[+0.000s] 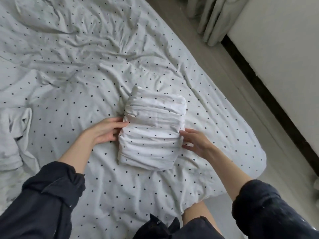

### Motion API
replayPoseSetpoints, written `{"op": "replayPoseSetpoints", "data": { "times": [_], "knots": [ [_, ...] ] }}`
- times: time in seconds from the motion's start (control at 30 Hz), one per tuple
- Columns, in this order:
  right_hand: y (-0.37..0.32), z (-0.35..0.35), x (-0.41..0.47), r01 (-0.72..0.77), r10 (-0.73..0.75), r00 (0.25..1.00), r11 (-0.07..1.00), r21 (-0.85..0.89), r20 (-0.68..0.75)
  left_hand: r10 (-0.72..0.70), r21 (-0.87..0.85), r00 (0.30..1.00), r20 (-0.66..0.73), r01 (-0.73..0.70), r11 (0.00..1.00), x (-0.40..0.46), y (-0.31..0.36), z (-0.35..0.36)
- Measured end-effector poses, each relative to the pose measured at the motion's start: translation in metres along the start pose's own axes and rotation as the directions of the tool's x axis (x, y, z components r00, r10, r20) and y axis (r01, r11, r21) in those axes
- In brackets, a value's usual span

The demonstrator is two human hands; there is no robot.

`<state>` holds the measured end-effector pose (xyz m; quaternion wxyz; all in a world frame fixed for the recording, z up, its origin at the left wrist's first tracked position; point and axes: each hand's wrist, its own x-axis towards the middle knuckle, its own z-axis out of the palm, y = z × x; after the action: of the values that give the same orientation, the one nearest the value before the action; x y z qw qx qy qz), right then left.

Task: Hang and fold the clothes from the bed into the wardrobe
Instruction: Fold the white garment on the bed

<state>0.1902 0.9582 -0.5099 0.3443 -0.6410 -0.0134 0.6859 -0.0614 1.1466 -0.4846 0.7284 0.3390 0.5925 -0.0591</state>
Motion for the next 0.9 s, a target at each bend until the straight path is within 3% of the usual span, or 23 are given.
{"op": "replayPoseSetpoints", "data": {
  "times": [0.1,0.27,0.53,0.67,0.77,0.9],
  "knots": [
    [0.010,0.002,0.001,0.002,-0.001,1.000,0.995,0.096,-0.019,-0.015,0.027,0.999,0.047,0.014,1.000,0.005,0.000,-0.001],
    [0.006,0.003,-0.008,0.124,-0.090,0.977,0.978,0.170,-0.194,0.055,0.054,0.998,-0.007,-0.055,0.997,0.003,0.006,0.008],
    [-0.030,-0.022,-0.067,0.244,-0.214,0.958,0.958,0.148,-0.192,0.187,0.069,0.982,0.026,-0.188,0.980,-0.038,0.025,0.044],
    [-0.031,-0.046,-0.126,0.327,-0.282,0.922,0.934,0.145,-0.266,0.268,0.132,0.953,0.140,-0.286,0.949,-0.068,0.040,0.084],
    [-0.003,-0.061,-0.188,0.418,-0.330,0.876,0.884,0.211,-0.353,0.299,0.176,0.905,0.301,-0.361,0.916,-0.097,0.043,0.123],
    [0.056,-0.077,-0.269,0.486,-0.351,0.838,0.827,0.281,-0.418,0.227,0.294,0.815,0.533,-0.430,0.854,-0.137,0.029,0.166]
  ]
}}
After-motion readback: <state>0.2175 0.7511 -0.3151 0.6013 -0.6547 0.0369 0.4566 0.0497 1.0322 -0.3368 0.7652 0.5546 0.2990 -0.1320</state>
